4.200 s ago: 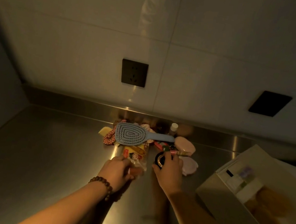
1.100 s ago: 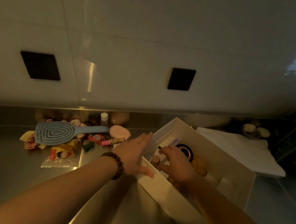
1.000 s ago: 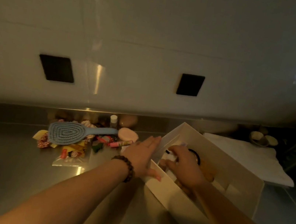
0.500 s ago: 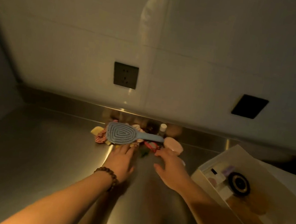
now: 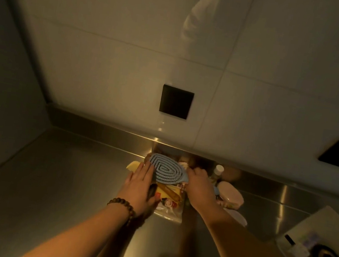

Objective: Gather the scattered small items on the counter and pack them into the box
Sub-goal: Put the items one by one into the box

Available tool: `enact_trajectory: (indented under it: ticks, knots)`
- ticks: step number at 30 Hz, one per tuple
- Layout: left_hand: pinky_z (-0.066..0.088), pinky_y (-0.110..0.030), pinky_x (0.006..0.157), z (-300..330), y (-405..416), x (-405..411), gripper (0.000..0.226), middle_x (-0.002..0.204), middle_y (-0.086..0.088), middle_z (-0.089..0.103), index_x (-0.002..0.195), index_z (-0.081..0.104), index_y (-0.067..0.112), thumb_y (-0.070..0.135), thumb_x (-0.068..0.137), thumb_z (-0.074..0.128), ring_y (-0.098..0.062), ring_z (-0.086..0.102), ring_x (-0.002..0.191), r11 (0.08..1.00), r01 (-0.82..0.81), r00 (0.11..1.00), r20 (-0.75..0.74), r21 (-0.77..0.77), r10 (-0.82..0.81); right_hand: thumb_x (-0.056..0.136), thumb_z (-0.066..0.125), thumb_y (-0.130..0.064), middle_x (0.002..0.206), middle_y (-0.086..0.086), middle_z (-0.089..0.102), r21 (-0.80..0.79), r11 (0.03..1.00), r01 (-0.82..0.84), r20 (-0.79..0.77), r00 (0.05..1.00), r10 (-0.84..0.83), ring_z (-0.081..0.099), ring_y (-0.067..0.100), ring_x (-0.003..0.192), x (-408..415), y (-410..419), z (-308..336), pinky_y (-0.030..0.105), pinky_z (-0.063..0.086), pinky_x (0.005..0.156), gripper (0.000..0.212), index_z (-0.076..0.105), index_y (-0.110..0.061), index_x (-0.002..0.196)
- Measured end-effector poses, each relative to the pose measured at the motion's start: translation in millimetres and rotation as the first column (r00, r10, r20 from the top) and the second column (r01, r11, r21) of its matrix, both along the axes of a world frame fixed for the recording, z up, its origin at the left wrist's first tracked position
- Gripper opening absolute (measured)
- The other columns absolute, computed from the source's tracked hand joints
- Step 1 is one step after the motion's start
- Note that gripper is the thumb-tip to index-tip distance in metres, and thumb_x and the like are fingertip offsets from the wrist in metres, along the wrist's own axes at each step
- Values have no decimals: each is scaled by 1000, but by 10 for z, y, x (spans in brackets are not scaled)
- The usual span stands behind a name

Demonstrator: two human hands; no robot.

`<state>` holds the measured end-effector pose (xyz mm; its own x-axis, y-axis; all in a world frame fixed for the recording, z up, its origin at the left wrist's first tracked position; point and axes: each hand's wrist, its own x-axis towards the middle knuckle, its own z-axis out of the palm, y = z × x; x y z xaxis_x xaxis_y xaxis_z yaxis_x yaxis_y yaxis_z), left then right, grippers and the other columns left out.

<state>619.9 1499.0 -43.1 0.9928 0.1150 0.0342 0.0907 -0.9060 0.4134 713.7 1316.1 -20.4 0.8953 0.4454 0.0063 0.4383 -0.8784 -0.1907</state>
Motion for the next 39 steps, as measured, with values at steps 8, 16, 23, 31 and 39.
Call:
enact_trajectory:
  ticks: [8, 16, 23, 31, 39]
  knots:
    - [26, -35, 109, 29, 31, -33, 62, 141, 2, 33, 135, 34, 25, 45, 83, 59, -17, 30, 130, 998, -25, 971, 237, -64, 39, 90, 58, -26, 117, 0, 50, 228, 973, 24, -86, 996, -5, 55, 16, 100, -52, -215, 130, 29, 47, 83, 29, 54, -18, 117]
    - [12, -38, 112, -71, -253, 67, 67, 152, 3, 23, 141, 32, 28, 55, 83, 52, -17, 18, 139, 952, 295, 955, -2, 83, -296, 88, 63, -29, 98, -11, 46, 340, 929, 145, -105, 988, -116, 46, 1, 74, -225, -426, 199, 12, 31, 58, 18, 55, -26, 104]
    - [20, -36, 110, -50, -212, -181, 63, 141, 2, 39, 130, 45, 26, 66, 81, 46, -17, 31, 129, 944, 317, 948, -44, 86, -315, 88, 63, -26, 101, -9, 49, 393, 904, 170, -124, 984, -132, 51, 6, 89, -439, -613, 302, 20, 40, 74, 22, 58, -24, 110]
    - [45, -29, 89, -5, 85, -865, 42, 109, 8, 55, 99, 57, 24, 61, 83, 47, -9, 50, 98, 973, 231, 972, -38, -23, -232, 88, 62, -23, 110, -8, 54, 407, 896, 176, -172, 978, -114, 54, 5, 87, -866, -414, 168, 23, 47, 75, 15, 60, -23, 103]
    - [43, -31, 95, -53, 236, -1139, 40, 113, 6, 52, 111, 53, 24, 50, 81, 56, -14, 49, 103, 988, -145, 989, 1, 46, 145, 89, 61, -29, 106, -2, 57, 334, 913, 233, -212, 963, -168, 58, 12, 88, -1161, -259, 96, 30, 52, 77, 18, 60, -21, 105]
